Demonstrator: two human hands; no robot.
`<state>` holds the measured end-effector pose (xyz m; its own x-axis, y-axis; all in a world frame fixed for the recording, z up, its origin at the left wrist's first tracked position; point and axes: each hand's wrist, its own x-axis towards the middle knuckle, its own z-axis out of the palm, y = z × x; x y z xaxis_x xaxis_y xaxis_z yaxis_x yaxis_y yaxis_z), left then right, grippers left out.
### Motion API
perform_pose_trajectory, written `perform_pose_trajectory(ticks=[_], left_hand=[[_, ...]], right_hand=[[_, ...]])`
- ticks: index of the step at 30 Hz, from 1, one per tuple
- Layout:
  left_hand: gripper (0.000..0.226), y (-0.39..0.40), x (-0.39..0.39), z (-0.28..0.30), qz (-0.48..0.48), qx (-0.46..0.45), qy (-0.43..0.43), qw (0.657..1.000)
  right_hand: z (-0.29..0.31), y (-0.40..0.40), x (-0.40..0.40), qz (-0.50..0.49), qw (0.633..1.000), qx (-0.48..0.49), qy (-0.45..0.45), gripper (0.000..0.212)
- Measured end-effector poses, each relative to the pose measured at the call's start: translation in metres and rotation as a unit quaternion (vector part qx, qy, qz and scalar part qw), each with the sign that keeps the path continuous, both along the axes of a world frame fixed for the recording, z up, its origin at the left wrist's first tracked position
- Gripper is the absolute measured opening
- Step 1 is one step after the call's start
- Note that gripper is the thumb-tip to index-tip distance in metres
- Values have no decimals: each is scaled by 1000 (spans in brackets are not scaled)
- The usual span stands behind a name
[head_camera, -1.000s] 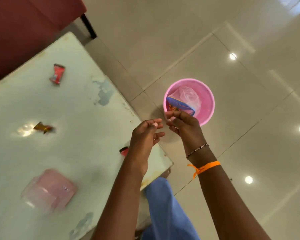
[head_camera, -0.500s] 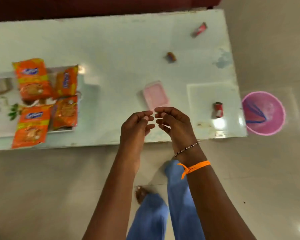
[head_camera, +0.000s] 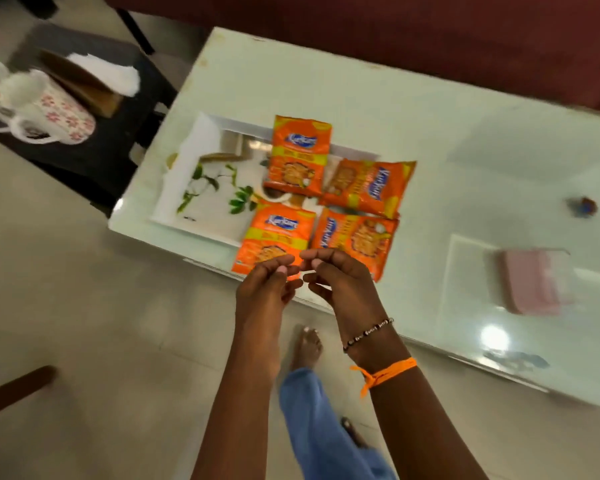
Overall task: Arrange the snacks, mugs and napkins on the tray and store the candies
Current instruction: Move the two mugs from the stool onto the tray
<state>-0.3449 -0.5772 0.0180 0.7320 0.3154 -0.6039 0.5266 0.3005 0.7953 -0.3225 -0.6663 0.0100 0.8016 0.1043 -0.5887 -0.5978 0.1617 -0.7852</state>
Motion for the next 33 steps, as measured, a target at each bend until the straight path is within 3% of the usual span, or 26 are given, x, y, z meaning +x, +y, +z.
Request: perform_pose_trajectory(ticks=[16, 23, 26, 30, 33], left_hand=[[21, 247, 91, 17, 104, 31, 31, 994], [19, 362, 120, 3, 150, 21, 48, 987], [23, 417, 136, -11, 149, 59, 68, 985], [44, 476, 165, -19, 114, 97, 86, 985], [38, 504, 192, -22, 45, 129, 81, 987]], right_hand=[[27, 233, 117, 117, 993, -16, 7, 22], [14, 341, 150, 115, 993, -11, 19, 24], [-3, 401, 170, 72, 996, -35, 35, 19], [-21, 462, 195, 45, 992, -113, 26, 17], [-29, 490, 207, 38, 984, -174, 14, 16]])
